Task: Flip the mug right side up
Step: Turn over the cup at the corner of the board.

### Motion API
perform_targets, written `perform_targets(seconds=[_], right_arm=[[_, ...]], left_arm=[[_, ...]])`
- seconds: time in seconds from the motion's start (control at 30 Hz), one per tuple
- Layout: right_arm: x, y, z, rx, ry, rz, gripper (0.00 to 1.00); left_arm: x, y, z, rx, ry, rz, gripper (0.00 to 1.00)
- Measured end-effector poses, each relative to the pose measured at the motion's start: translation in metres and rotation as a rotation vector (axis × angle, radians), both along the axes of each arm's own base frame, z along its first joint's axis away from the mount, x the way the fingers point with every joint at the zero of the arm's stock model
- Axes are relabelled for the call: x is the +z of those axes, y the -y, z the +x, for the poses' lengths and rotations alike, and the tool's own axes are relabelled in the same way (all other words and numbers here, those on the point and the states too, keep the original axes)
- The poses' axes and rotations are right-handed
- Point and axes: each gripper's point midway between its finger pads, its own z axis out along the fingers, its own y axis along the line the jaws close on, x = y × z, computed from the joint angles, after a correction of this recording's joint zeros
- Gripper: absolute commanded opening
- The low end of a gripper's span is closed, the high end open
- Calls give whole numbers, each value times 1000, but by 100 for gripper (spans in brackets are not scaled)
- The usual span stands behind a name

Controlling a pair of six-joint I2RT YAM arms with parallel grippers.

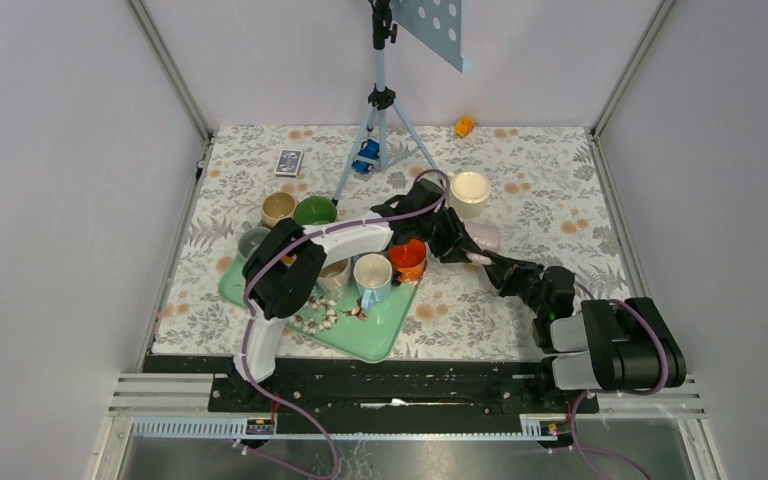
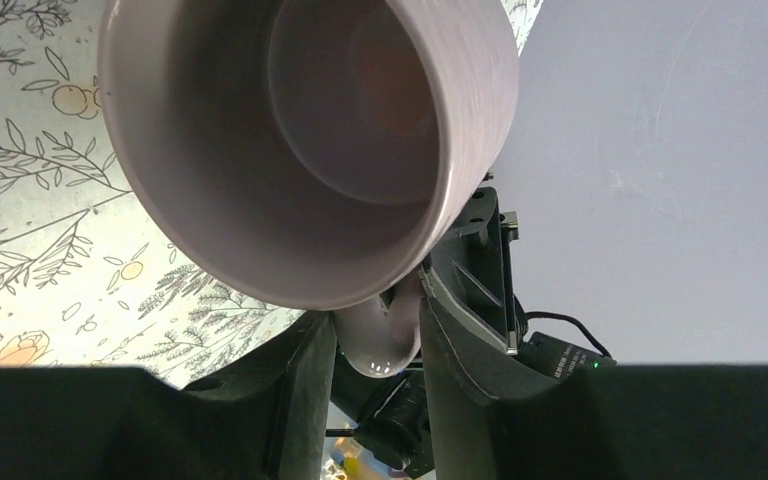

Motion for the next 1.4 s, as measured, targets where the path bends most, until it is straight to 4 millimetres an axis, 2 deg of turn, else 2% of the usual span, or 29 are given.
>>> perform_targets(seconds=[0.13,0.3,0.37,0.4,0.43,0.5,0.57,0.6,0.63,0.73,0.83,0.97,1.23,1.4], right_arm=[[0,0,-1,1,-2,7,0],[0,-2,-3,11,-2,13,0],[0,-2,-3,12,-2,13,0],[0,-2,-3,12,-3,13,1],[0,-2,-3,13,-3,12,7],[0,-2,-4,16,0,7,24],[2,-3,-5,25,5,-10,45],[3,-3,-5,34,9,-24,51],[4,-4,-5,43,12,-39,63],[14,-10,-8,100,46,-99,78],[24,-12,-9,135,83,-173,85],[26,-10,-11,160,88,-261,92],[32,0,-13,171,87,-430,99],[55,14,-8,155,110,-586,100]], left_arm=[[-4,1,1,-3,-4,6,27],[-4,4,5,3,-9,2,10],[-4,4,5,1,-8,4,0],[-3,4,5,-1,-8,7,0],[-3,4,5,-4,-7,11,0],[-2,5,6,-14,0,20,0],[-1,5,7,-25,17,31,0],[0,5,7,-31,25,36,0],[1,4,9,-37,42,42,0],[5,4,17,-44,109,55,0],[9,3,21,-60,156,70,0],[6,0,22,-88,199,97,0],[3,-3,26,-128,279,121,0],[2,-4,24,-152,364,163,0]])
